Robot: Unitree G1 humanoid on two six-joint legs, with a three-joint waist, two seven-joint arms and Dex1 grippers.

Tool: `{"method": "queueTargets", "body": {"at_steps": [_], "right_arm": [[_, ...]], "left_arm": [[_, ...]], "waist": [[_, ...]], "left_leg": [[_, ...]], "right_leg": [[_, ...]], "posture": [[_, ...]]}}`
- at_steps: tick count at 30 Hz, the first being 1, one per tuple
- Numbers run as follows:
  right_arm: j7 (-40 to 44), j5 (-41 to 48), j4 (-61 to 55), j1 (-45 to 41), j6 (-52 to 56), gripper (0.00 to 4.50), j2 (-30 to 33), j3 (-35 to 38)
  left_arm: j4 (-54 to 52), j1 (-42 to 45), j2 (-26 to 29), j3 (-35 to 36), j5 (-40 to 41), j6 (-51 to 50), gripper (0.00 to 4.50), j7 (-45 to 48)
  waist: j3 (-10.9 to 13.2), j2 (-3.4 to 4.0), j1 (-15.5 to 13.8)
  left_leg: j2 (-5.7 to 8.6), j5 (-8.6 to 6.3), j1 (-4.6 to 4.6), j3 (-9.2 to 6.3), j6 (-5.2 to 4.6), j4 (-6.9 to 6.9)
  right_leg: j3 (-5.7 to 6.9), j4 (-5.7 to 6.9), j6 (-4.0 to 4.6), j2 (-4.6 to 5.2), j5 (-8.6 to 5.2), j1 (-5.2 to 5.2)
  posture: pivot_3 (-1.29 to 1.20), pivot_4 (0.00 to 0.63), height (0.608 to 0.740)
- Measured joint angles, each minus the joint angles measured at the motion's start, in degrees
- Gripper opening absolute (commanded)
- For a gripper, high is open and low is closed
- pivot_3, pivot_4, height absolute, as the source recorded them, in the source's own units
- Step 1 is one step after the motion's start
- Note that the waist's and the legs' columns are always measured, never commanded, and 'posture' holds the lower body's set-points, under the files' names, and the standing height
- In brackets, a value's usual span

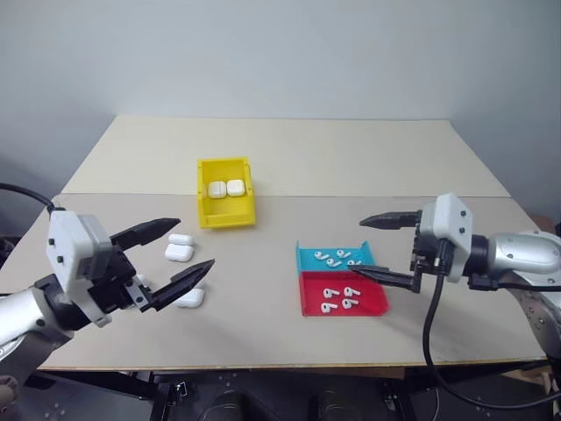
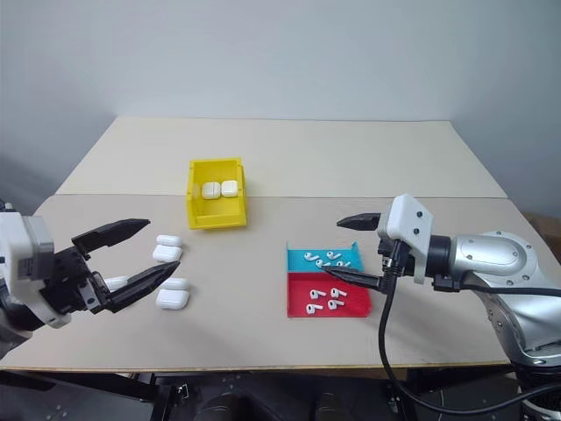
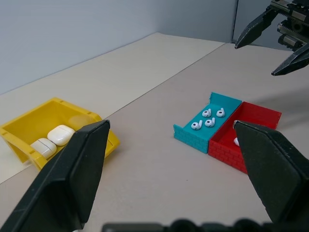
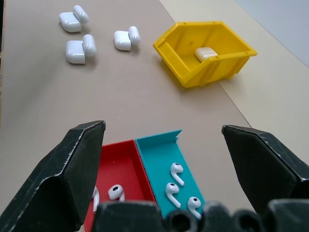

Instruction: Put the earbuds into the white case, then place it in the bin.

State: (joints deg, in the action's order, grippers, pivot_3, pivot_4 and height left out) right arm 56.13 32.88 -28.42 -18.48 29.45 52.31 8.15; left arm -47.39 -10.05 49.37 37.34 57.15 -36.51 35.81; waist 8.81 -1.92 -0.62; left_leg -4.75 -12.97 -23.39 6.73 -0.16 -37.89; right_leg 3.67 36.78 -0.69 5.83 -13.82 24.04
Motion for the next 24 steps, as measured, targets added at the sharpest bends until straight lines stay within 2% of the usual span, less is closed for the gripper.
{"method": "queueTargets", "body": {"at_steps": [9,17,20,24], "right_arm": [[-0.11,0.01,-0.01,-0.01,0.02,4.50,-0.31,-0.24],[-1.28,0.02,0.78,-1.07,0.91,4.50,-1.21,-0.61],[-1.05,0.04,1.01,-1.11,0.97,4.50,-1.12,-0.62],[-0.64,0.51,0.62,-0.49,1.31,4.50,-0.77,-0.56]], "left_arm": [[-0.05,-2.00,2.46,2.22,1.89,-2.92,4.47,-2.22],[-8.27,-4.21,5.07,5.29,-2.23,-10.12,4.47,-16.74],[-9.19,-5.81,9.06,9.68,5.21,-15.50,4.47,-21.51],[-8.87,-10.16,15.07,15.56,20.70,-21.76,4.47,-30.30]], "waist": [[0.00,0.00,0.03],[0.00,-0.01,-0.02],[0.00,0.00,-0.01],[0.01,0.00,-0.02]], "left_leg": [[-0.01,0.00,0.01,-0.02,0.00,0.00],[0.00,0.00,0.01,-0.09,0.00,0.00],[-0.03,0.00,0.04,-0.19,0.00,0.00],[-0.03,0.00,0.05,-0.25,0.00,0.01]], "right_leg": [[-0.01,0.01,0.00,0.00,0.00,0.01],[-0.02,0.00,0.00,0.00,0.00,-0.01],[-0.04,0.02,0.00,0.00,0.00,0.01],[-0.09,0.04,0.00,0.03,0.00,0.03]], "posture": [[0.00,0.150,0.740],[0.00,0.150,0.740],[0.00,0.150,0.740],[0.00,0.150,0.740]]}}
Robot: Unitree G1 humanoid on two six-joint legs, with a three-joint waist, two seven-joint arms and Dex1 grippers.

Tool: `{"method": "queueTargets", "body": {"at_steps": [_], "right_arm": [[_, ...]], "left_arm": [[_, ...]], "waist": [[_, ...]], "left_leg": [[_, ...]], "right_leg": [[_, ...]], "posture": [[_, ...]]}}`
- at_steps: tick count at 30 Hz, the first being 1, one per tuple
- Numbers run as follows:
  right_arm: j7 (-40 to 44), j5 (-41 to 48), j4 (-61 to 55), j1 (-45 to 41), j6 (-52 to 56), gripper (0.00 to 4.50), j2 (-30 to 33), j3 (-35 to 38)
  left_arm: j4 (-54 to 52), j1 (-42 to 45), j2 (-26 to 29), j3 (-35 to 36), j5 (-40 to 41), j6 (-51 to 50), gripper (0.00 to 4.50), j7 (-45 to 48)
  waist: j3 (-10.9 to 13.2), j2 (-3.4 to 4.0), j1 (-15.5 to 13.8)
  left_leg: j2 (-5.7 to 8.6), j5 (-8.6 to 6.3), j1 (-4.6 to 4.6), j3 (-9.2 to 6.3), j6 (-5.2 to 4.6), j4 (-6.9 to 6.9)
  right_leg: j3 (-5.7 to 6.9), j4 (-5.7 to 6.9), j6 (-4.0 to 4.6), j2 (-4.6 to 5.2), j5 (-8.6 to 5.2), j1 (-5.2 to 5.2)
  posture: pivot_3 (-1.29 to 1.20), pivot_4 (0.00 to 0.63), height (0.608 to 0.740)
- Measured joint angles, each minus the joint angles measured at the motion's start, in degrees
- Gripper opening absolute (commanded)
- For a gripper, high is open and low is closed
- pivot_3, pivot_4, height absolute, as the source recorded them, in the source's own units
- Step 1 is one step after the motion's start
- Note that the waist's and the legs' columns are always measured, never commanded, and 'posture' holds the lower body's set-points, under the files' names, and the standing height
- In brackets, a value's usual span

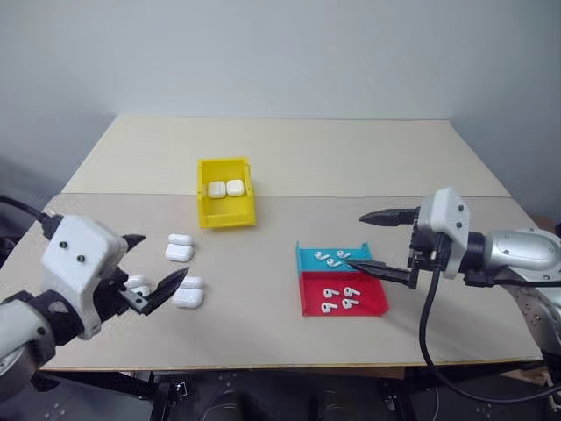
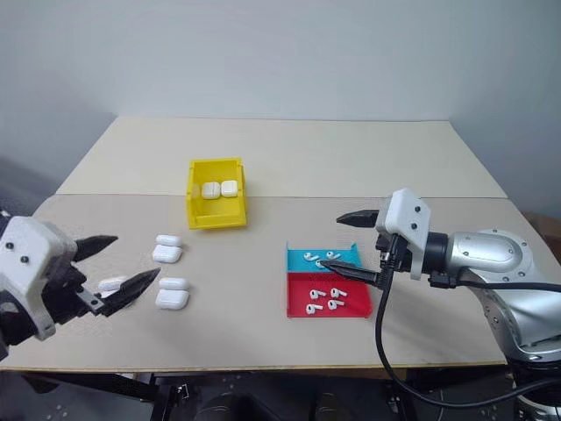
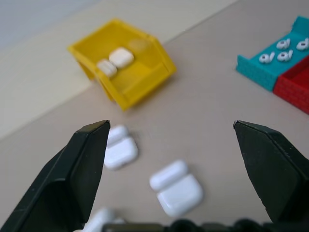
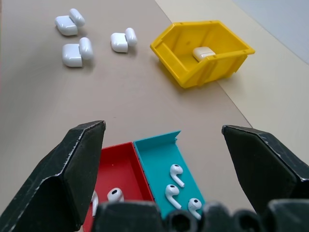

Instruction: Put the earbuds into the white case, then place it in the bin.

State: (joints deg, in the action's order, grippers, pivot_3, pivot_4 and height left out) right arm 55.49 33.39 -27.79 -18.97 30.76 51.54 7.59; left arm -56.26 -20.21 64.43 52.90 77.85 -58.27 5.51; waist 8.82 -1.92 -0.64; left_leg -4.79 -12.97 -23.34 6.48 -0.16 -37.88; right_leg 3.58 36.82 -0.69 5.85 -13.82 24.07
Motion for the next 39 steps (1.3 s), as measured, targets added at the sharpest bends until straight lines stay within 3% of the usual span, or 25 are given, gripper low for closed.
{"method": "queueTargets", "body": {"at_steps": [4,7,12,19,28,39], "right_arm": [[-0.57,0.02,-0.30,0.36,0.00,4.50,-0.11,-0.03],[-0.82,0.04,-0.46,0.58,0.01,4.50,-0.24,-0.04],[-0.99,0.32,-0.90,1.22,0.28,4.50,-0.22,-0.02],[-0.97,1.03,-0.96,0.71,1.68,4.50,0.40,0.03],[-0.94,1.70,-1.58,0.42,2.37,4.50,0.97,0.10],[-0.71,1.91,-2.12,0.07,3.52,4.50,1.78,0.15]], "left_arm": [[0.72,-1.02,4.35,1.71,6.07,-2.25,4.47,-2.17],[0.89,-1.78,5.73,1.13,6.59,-3.64,3.91,-2.35],[2.59,-4.17,5.23,-2.14,7.92,-4.61,2.34,-7.24],[7.68,-4.04,3.71,-15.82,15.95,0.06,0.05,-28.30],[9.97,3.34,0.36,-29.42,17.69,8.66,0.01,-50.50],[13.39,7.22,-2.22,-39.63,18.25,12.19,0.01,-66.75]], "waist": [[0.00,0.03,-0.03],[0.00,0.04,-0.04],[0.00,0.04,-0.03],[0.00,0.03,-0.08],[0.00,0.03,-0.14],[0.00,0.03,-0.24]], "left_leg": [[0.02,0.00,0.05,0.06,0.00,0.00],[0.04,0.00,0.04,0.14,0.01,0.03],[0.02,0.00,0.06,0.14,0.02,0.05],[0.04,-0.01,0.05,0.05,0.02,0.06],[0.05,-0.01,0.05,0.05,0.01,0.06],[0.06,0.00,0.08,0.06,0.01,0.06]], "right_leg": [[0.00,0.01,0.02,-0.01,-0.01,-0.02],[-0.01,-0.01,0.03,-0.01,-0.02,0.00],[-0.02,0.01,0.06,-0.03,-0.02,-0.01],[-0.06,-0.02,0.09,0.01,-0.01,-0.01],[-0.07,-0.03,0.10,0.02,-0.01,-0.03],[-0.06,-0.01,0.10,0.01,0.00,-0.06]], "posture": [[0.00,0.150,0.740],[0.00,0.150,0.740],[0.00,0.150,0.740],[0.00,0.150,0.740],[0.00,0.150,0.740],[0.00,0.150,0.740]]}}
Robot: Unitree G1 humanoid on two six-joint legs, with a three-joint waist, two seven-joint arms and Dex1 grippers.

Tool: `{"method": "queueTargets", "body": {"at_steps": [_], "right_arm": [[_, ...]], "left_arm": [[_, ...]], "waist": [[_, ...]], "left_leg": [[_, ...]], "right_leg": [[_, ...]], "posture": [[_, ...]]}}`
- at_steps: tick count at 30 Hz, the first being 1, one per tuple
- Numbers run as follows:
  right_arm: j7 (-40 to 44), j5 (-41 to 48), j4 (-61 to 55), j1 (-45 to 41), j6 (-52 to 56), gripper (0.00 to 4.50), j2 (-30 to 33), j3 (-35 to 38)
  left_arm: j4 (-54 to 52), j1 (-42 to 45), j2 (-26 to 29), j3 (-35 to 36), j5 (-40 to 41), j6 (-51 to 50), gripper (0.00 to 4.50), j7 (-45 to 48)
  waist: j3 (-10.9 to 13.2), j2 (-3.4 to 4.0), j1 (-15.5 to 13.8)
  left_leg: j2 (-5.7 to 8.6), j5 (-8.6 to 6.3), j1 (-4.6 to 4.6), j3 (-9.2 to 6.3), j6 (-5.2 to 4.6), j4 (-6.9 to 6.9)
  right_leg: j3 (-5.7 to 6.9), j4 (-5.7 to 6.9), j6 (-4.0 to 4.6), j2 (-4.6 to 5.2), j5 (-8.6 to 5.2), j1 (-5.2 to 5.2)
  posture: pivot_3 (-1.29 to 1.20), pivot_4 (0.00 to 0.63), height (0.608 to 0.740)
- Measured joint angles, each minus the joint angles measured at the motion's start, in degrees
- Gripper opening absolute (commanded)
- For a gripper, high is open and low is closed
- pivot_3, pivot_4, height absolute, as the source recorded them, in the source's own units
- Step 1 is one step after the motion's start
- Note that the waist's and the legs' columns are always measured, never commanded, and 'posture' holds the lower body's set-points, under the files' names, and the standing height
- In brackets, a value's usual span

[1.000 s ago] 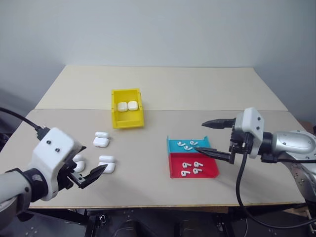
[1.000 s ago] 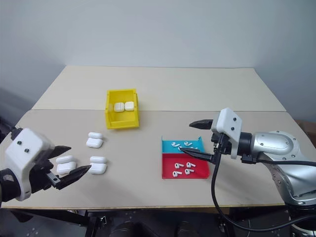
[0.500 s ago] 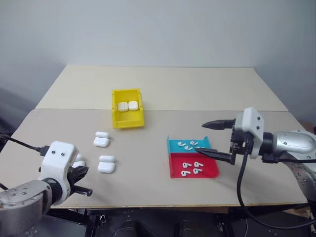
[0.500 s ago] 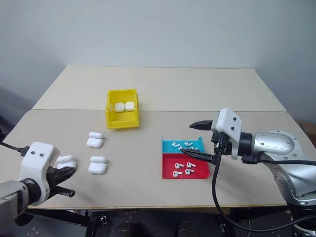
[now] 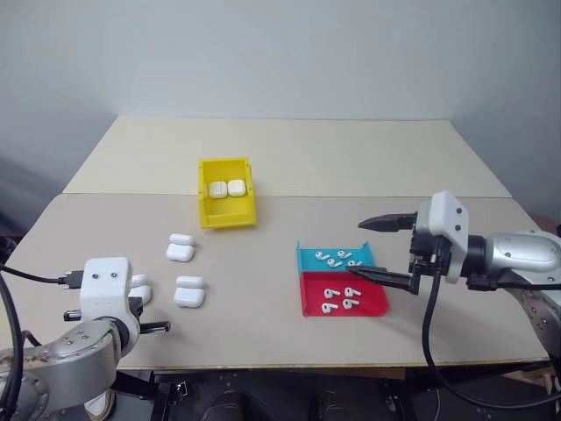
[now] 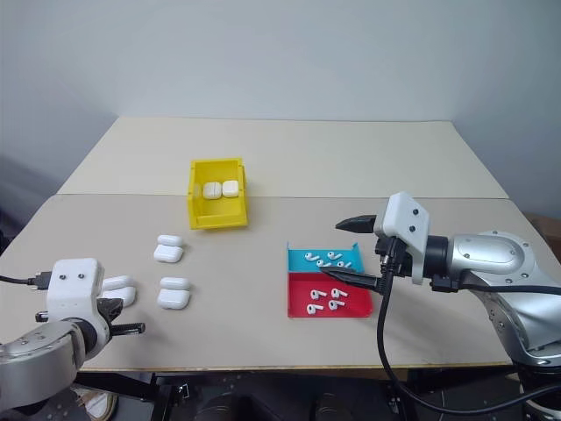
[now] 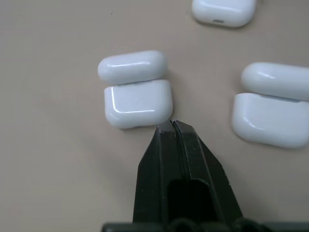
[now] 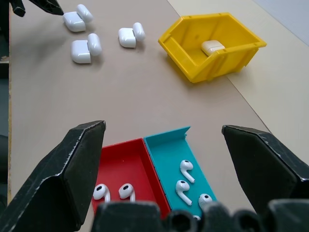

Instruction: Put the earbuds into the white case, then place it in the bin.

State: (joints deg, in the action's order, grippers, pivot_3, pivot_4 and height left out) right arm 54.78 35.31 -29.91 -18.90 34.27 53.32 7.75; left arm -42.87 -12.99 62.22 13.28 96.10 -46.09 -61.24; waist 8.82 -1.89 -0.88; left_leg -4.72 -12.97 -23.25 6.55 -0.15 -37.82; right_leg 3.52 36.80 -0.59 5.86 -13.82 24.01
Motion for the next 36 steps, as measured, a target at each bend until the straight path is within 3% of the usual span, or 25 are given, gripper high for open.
{"method": "queueTargets", "body": {"at_steps": [7,21,27,36], "right_arm": [[-0.32,0.91,-0.36,-0.65,0.41,4.50,0.00,-0.01],[-0.96,2.11,-2.17,-0.44,1.39,4.50,0.45,1.42],[-0.95,2.29,-2.62,-0.44,1.80,4.50,0.88,1.90],[-1.52,3.11,-3.11,-0.45,2.09,4.50,0.82,1.92]], "left_arm": [[3.16,7.32,-2.97,-5.59,-4.16,-0.57,0.01,2.44],[11.67,12.17,-8.73,-9.38,-16.14,-5.56,0.01,12.92],[12.36,12.65,-10.96,-8.35,-20.58,-8.15,0.01,16.08],[9.38,8.06,-11.98,-2.42,-20.56,-12.39,0.01,17.41]], "waist": [[0.00,-0.01,-0.24],[0.00,-0.01,-0.27],[0.00,-0.01,-0.18],[0.00,-0.01,0.16]], "left_leg": [[0.02,0.00,-0.03,0.11,0.00,-0.01],[0.03,0.00,-0.07,0.14,0.00,-0.01],[0.02,0.01,-0.04,0.10,0.00,-0.01],[0.01,0.00,-0.02,-0.01,0.00,-0.01]], "right_leg": [[0.04,-0.01,0.00,0.00,0.00,-0.01],[0.08,-0.02,-0.01,0.00,0.00,0.01],[0.08,0.01,-0.01,0.01,0.00,0.00],[0.04,0.03,-0.01,0.01,0.00,0.01]], "posture": [[0.00,0.150,0.740],[0.00,0.150,0.740],[0.00,0.150,0.740],[0.00,0.150,0.740]]}}
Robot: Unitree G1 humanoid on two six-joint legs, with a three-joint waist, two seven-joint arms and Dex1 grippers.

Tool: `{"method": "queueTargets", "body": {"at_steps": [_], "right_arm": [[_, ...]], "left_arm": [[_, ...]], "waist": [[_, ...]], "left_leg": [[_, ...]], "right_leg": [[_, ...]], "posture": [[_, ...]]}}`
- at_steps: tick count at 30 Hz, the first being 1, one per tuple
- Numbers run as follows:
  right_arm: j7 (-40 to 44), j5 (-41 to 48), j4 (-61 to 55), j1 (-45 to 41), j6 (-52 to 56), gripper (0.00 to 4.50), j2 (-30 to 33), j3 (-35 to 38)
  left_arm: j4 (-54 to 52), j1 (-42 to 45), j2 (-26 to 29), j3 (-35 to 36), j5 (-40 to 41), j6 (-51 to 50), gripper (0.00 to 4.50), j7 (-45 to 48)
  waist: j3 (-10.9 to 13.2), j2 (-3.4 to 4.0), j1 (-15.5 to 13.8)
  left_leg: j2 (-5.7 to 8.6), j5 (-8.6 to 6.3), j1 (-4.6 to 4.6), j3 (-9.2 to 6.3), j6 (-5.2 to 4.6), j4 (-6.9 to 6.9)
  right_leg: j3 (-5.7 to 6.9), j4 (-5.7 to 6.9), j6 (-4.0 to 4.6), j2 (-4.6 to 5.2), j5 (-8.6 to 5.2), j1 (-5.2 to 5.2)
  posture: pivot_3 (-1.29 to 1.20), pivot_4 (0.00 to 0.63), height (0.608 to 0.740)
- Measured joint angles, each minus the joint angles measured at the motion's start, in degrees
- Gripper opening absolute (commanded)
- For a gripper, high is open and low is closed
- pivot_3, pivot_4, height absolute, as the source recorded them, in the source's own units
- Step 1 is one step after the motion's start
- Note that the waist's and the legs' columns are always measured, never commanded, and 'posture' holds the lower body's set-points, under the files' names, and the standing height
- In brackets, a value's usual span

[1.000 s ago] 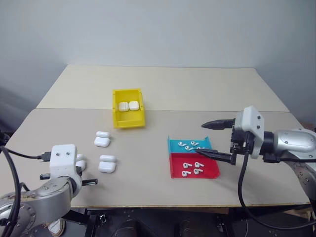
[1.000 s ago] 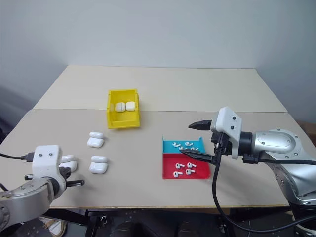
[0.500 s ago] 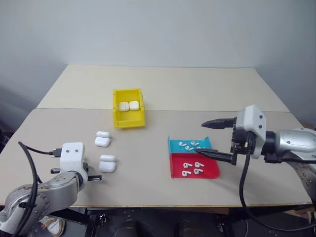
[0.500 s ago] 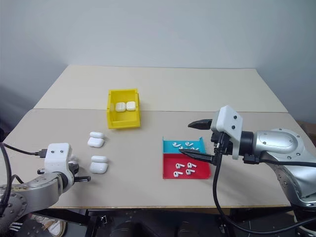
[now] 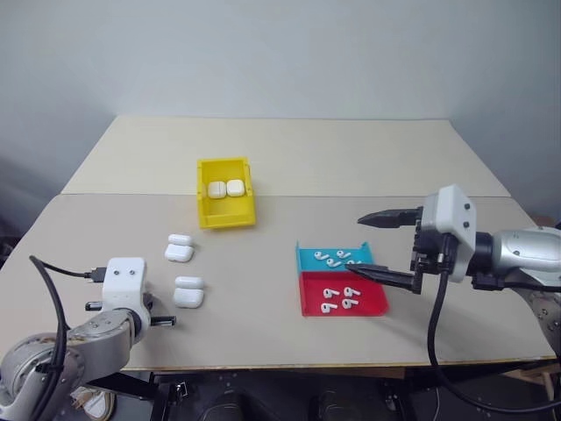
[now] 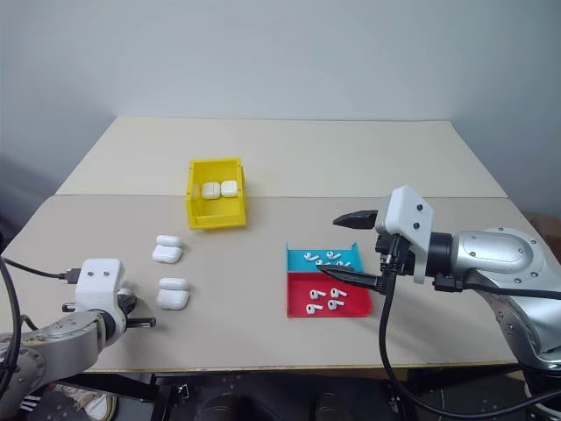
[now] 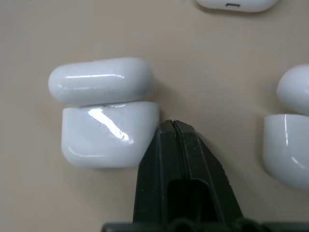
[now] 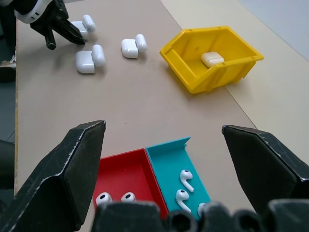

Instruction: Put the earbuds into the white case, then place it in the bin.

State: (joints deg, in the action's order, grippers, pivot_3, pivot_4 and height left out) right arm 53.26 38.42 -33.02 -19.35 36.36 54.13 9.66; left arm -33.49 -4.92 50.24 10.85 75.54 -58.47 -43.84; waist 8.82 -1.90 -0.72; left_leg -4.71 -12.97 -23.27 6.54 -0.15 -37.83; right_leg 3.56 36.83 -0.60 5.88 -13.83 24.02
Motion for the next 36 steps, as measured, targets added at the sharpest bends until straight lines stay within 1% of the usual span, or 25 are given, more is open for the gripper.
{"method": "queueTargets", "body": {"at_steps": [9,13,17,20,23,24,25,28,30,31,33,34,35,36], "right_arm": [[-0.94,0.01,-0.03,-0.01,0.00,4.50,-0.72,-0.13],[-1.04,0.01,-0.17,0.27,0.00,4.50,-0.77,-0.13],[-1.05,-0.08,-0.20,0.48,-0.01,4.50,-0.85,-0.17],[-0.98,-0.15,-0.21,0.65,-0.02,4.50,-0.89,-0.30],[-0.97,-0.70,-0.20,0.90,-0.10,4.50,-1.09,-0.52],[-0.95,-0.90,-0.21,0.97,-0.19,4.50,-1.35,-0.63],[-0.92,-1.12,-0.17,1.00,-0.27,4.50,-1.44,-0.81],[-0.63,-1.43,-0.14,1.27,-1.29,4.50,-2.06,-1.90],[-0.44,-1.87,-0.10,1.35,-1.88,4.50,-2.77,-2.52],[-0.37,-2.13,-0.08,1.35,-2.27,4.50,-3.14,-2.71],[-0.02,-2.62,0.12,1.24,-3.25,4.50,-3.85,-3.63],[0.15,-2.92,0.16,1.20,-3.66,4.50,-4.32,-4.27],[0.27,-3.37,0.34,1.17,-3.91,4.50,-4.83,-5.00],[0.25,-3.58,0.60,1.13,-4.21,4.50,-5.35,-5.26]], "left_arm": [[-1.67,-3.33,0.18,4.85,0.44,-3.56,0.01,0.88],[-1.81,-4.75,1.72,7.40,0.26,-5.15,0.01,2.63],[-6.34,-7.93,4.18,8.67,-4.20,-5.45,0.01,8.79],[-11.27,-11.73,7.32,10.23,-6.26,-5.37,0.01,16.85],[-16.02,-16.75,9.23,15.51,-6.53,-5.32,0.57,26.91],[-17.17,-18.48,9.76,18.58,-6.42,-5.36,0.82,30.76],[-17.74,-19.59,10.51,21.40,-6.38,-5.39,1.18,34.35],[-17.57,-22.21,13.86,34.26,-7.05,-5.85,2.10,48.22],[-15.48,-22.81,15.35,40.11,-9.71,-5.67,2.78,56.54],[-13.88,-22.93,15.87,41.77,-11.44,-5.33,3.09,60.25],[-9.01,-24.09,18.61,43.74,-16.37,-3.54,3.74,69.60],[-6.69,-24.59,19.31,44.46,-19.08,-2.30,4.14,73.50],[-3.80,-25.24,20.04,44.81,-22.33,0.14,4.45,78.86],[-1.80,-25.55,20.25,44.82,-24.63,2.16,4.48,82.93]], "waist": [[0.00,0.00,-0.02],[0.00,0.00,-0.03],[0.00,0.00,-0.03],[0.00,0.00,0.01],[0.00,0.00,0.05],[0.00,0.00,0.04],[0.00,0.00,0.02],[0.00,0.02,0.02],[0.00,0.04,0.01],[0.00,0.04,0.02],[0.01,0.04,0.03],[0.01,0.05,0.03],[0.01,0.05,0.10],[0.01,0.05,0.16]], "left_leg": [[-0.01,0.00,-0.02,0.00,0.00,0.00],[0.00,0.00,-0.02,0.00,0.00,0.00],[0.00,0.00,-0.06,0.04,0.00,0.00],[-0.01,0.00,-0.07,0.08,0.01,0.01],[-0.02,-0.01,-0.06,0.09,0.01,0.01],[-0.03,-0.01,-0.07,0.10,0.01,0.01],[-0.02,-0.01,-0.06,0.11,0.01,0.01],[-0.02,0.00,-0.07,0.20,0.01,0.01],[-0.01,-0.01,-0.09,0.25,0.01,0.01],[-0.01,-0.01,-0.08,0.26,0.01,0.02],[-0.03,-0.01,-0.09,0.28,0.02,0.02],[-0.02,-0.01,-0.09,0.30,0.02,0.02],[-0.03,-0.01,-0.10,0.31,0.02,0.02],[-0.04,-0.02,-0.13,0.32,0.04,0.02]], "right_leg": [[0.01,-0.01,0.00,0.00,0.00,0.02],[0.02,-0.02,0.00,0.01,0.00,0.01],[0.03,-0.04,0.00,0.01,0.00,0.04],[0.04,-0.04,0.01,0.01,0.00,0.08],[0.04,-0.03,0.02,0.01,-0.01,0.08],[0.05,-0.02,0.03,0.00,-0.02,0.10],[0.08,-0.02,0.03,0.00,-0.02,0.09],[0.13,-0.04,0.04,0.00,-0.04,0.10],[0.13,-0.05,0.03,0.01,-0.06,0.11],[0.13,-0.04,0.03,0.01,-0.06,0.12],[0.18,-0.05,0.05,-0.02,-0.08,0.12],[0.18,-0.04,0.05,-0.01,-0.08,0.12],[0.18,-0.05,0.06,-0.01,-0.08,0.15],[0.17,-0.05,0.06,-0.01,-0.09,0.17]], "posture": [[0.00,0.150,0.740],[0.00,0.150,0.740],[0.00,0.150,0.740],[0.00,0.150,0.740],[0.00,0.150,0.740],[0.00,0.150,0.740],[0.00,0.150,0.740],[0.00,0.150,0.740],[0.00,0.150,0.740],[0.00,0.150,0.740],[0.00,0.150,0.740],[0.00,0.150,0.740],[0.00,0.150,0.740],[0.00,0.150,0.740]]}}
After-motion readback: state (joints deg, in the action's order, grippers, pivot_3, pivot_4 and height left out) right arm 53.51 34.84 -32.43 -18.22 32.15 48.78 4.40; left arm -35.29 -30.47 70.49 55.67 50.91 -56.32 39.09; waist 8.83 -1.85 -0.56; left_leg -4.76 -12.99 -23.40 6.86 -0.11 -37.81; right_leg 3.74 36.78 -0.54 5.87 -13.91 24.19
